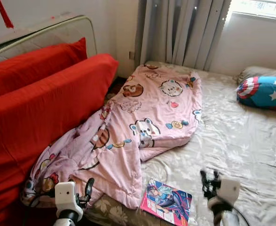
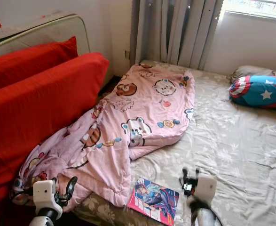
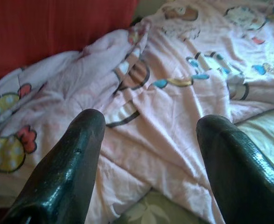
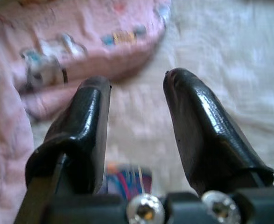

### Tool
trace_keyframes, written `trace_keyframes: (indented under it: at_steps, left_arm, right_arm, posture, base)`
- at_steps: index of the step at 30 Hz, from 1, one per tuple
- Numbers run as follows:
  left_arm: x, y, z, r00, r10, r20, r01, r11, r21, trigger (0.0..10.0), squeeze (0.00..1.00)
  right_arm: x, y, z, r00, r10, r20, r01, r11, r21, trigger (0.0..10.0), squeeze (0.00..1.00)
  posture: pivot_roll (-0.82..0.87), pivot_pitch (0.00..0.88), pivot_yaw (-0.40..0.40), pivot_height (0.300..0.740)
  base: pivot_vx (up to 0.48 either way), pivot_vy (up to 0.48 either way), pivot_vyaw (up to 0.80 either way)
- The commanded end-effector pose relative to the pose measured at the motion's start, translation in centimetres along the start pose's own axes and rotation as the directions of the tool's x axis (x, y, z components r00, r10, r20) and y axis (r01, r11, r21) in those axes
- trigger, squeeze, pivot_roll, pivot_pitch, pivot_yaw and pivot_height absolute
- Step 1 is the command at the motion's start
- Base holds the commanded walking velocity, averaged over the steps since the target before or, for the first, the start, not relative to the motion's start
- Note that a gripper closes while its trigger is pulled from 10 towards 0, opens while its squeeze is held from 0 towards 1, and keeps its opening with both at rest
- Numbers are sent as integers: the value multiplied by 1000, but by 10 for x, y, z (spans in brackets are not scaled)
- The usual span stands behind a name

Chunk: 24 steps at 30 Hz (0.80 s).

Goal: Clean up the room

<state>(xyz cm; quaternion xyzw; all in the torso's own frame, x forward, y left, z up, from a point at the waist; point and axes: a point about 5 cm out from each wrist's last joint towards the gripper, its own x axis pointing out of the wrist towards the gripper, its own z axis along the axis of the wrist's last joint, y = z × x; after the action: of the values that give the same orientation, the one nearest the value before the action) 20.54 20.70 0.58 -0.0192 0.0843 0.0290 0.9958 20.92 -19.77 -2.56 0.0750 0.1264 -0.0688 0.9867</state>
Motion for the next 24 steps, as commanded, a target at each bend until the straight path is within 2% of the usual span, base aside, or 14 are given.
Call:
trace_keyframes:
  at_steps: [1,7,13,20,24]
  left_arm:
    - [2,-2,9,1000,-10,29,10,1000,1,10000,0]
    - [10,-1,26,996,4,86,-6,1000,23,10000,0]
    - [13,3,32,996,21,85,-22,1000,11,10000,0]
    - [17,-2,36,997,1,81,-2,1000,9,10000,0]
    - [19,-6,40,996,-12,89,11,1000,9,10000,0]
  right_arm:
    - [5,-5,15,998,-29,55,28,1000,8,10000,0]
    - [-6,-5,8,998,-58,36,57,998,16,10000,0]
    - [-12,-2,8,997,-72,25,72,997,27,10000,0]
    - [-8,-2,6,996,-83,-19,83,997,-2,10000,0]
    - [-6,-1,6,996,-87,-22,87,996,7,10000,0]
  posture:
    - [41,0,-76,740]
    - [35,0,-69,740]
    - [19,0,-51,740]
    - [25,0,-48,740]
    - [32,0,-52,725]
  base:
    - [0,0,0]
    - [0,0,0]
    - [0,0,0]
    - [0,0,0]
    - [0,0,0]
